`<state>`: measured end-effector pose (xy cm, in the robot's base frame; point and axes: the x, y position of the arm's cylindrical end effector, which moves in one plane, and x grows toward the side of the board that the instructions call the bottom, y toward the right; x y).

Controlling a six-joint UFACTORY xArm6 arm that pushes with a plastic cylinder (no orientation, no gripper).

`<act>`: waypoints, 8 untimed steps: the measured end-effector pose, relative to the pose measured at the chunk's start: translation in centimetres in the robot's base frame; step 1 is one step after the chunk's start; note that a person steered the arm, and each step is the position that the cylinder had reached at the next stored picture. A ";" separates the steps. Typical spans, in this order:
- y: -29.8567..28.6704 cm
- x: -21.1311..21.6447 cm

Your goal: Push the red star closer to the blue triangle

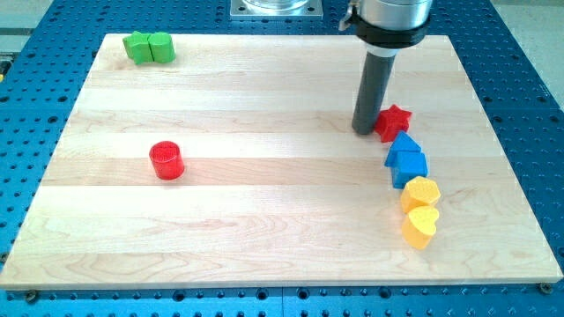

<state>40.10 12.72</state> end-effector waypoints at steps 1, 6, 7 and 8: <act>0.3 -1.3; 6.3 -1.3; 6.0 -1.3; 5.9 -1.3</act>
<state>38.77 18.66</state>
